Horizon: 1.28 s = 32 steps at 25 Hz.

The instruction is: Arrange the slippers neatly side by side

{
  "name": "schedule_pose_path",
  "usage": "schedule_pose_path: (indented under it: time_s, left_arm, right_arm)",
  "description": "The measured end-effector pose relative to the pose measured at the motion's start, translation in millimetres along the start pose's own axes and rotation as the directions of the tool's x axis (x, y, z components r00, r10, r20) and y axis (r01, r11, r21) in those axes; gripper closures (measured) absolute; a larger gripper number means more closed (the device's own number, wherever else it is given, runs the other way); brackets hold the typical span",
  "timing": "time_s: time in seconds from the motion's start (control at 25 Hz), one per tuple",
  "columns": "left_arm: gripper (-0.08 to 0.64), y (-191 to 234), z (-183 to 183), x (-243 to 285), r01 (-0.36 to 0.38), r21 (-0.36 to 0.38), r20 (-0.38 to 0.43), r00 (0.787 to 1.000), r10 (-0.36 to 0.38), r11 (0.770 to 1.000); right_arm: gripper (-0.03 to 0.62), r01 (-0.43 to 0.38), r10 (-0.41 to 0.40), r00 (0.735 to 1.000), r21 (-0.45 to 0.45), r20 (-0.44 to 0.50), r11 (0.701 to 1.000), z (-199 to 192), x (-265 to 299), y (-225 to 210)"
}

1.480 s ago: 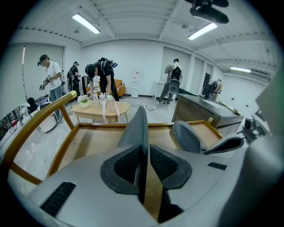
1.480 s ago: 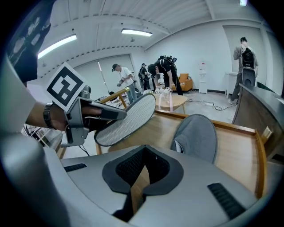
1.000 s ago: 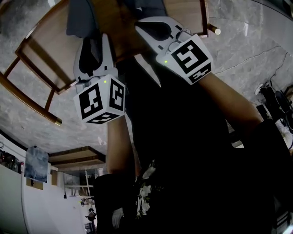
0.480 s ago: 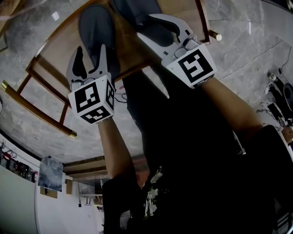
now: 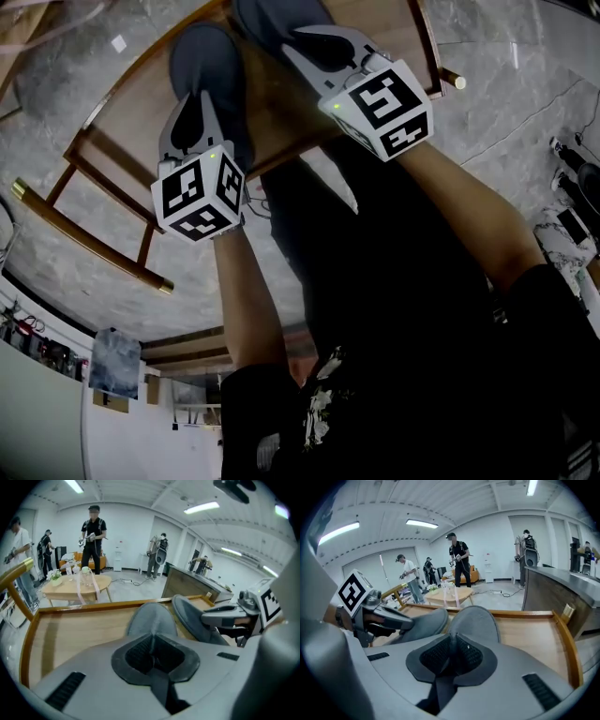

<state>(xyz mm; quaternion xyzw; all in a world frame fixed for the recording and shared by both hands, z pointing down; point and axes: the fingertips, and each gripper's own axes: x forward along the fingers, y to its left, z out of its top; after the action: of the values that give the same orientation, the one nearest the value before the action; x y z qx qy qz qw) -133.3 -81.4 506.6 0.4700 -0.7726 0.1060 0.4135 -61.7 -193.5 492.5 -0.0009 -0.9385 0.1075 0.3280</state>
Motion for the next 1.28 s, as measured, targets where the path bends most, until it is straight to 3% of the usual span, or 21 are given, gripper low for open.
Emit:
schedule_pose_path:
  time_s: [0.24,0.4,0.48,0.64,0.72,0.92,1.28]
  left_arm:
    - [0.543,16,18,-25,-0.005,-0.213,0.138,0.99,0.035,0.977]
    - [0.543,26,28,-39,-0.014,-0.25,0.186,0.981,0.062,0.968]
    - [0.543,24,28,-39,-0.002,-0.25,0.188,0.981,0.05,0.968]
    - [0.543,22,25,-38,0.042,-0.264,0.188,0.982,0.009,0.963]
    - [0.543,21,24,-38,0.057,-0.26,0.19,0.982,-0.006,0.964]
    - [0.543,21,18,-39,0.084,-0.262,0.175,0.984,-0.038,0.962]
    - [0.543,24,5,-31,0.104,-0.347,0.178,0.983,-0.043,0.932]
  right_arm:
    - [0.569,0.036,-0.044,0.997,0.125,0.056,0.991,12,-7,4]
    - [0.571,0.069,-0.105,0.987,0.271,0.122,0.96,28,-14,8]
    - [0.571,0.096,-0.162,0.976,0.374,0.149,0.922,33,-17,3]
    - [0.571,0.151,-0.287,0.945,0.568,0.158,0.809,32,-18,-5]
    - [0.571,0.159,-0.314,0.935,0.597,0.163,0.786,34,-15,-3]
    - [0.571,0.183,-0.285,0.945,0.463,0.16,0.867,33,-1,18]
    - [0.571,0.216,-0.291,0.951,0.441,0.109,0.871,7,12,30]
